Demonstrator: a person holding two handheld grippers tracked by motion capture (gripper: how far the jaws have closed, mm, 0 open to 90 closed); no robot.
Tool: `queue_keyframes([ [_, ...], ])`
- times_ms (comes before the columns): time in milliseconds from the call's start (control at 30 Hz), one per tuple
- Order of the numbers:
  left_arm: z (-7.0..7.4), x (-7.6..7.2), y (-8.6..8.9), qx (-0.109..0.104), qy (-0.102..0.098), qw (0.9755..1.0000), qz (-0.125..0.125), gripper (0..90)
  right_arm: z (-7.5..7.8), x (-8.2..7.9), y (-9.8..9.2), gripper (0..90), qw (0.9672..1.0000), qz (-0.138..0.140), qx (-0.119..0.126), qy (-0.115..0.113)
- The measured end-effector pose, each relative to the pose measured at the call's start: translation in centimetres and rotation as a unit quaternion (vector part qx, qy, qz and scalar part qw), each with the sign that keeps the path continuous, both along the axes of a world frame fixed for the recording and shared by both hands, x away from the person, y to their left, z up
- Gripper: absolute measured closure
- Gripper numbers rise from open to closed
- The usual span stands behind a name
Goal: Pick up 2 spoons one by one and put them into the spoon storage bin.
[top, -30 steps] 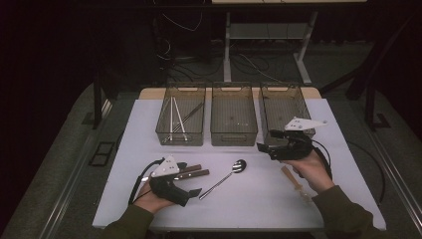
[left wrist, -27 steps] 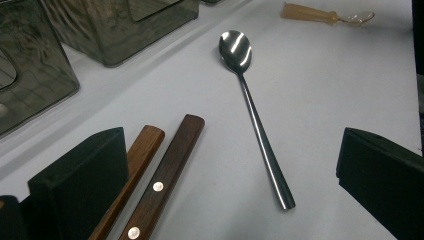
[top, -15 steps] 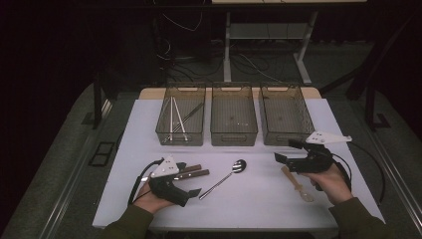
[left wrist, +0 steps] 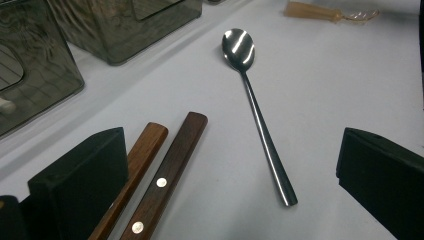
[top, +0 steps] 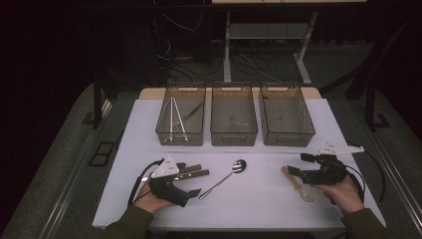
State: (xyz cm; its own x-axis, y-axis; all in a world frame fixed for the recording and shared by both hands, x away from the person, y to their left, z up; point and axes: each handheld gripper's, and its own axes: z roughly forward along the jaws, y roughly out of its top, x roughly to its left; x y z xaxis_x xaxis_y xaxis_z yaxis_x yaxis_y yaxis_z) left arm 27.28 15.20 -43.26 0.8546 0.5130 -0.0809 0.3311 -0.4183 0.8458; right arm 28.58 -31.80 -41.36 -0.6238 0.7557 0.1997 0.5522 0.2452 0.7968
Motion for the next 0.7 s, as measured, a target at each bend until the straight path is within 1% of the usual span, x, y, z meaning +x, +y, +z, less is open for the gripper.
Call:
queue_keyframes([
  [100, 0.0, 0.0, 0.0, 0.003, -0.001, 1.0000, -0.002, 0.0, -0.4, 0.2, 0.6, 22.1, 0.9995, 0.002, -0.030, 0.006],
  [200, 0.0, 0.0, 0.0, 0.001, -0.001, 1.0000, -0.001, 0.0, -0.7, 0.5, 1.0, 23.4, 0.9988, 0.001, -0.044, 0.021],
  [267, 0.0, 0.0, 0.0, 0.003, 0.000, 1.0000, -0.003, 0.0, -0.8, 0.7, 1.2, 25.6, 0.9982, 0.003, -0.054, 0.025],
  [333, 0.0, 0.0, 0.0, 0.002, 0.000, 1.0000, -0.002, 0.0, -1.0, 0.8, 1.3, 30.6, 0.9975, 0.000, -0.064, 0.032],
  [500, 0.0, 0.0, 0.0, 0.005, -0.002, 1.0000, -0.004, 0.0, -1.4, 1.2, 1.7, 42.2, 0.9950, 0.002, -0.089, 0.047],
  [700, 0.0, 0.0, 0.0, 0.006, -0.002, 1.0000, -0.004, 0.0, -2.0, 1.6, 2.3, 49.8, 0.9918, 0.011, -0.108, 0.067],
])
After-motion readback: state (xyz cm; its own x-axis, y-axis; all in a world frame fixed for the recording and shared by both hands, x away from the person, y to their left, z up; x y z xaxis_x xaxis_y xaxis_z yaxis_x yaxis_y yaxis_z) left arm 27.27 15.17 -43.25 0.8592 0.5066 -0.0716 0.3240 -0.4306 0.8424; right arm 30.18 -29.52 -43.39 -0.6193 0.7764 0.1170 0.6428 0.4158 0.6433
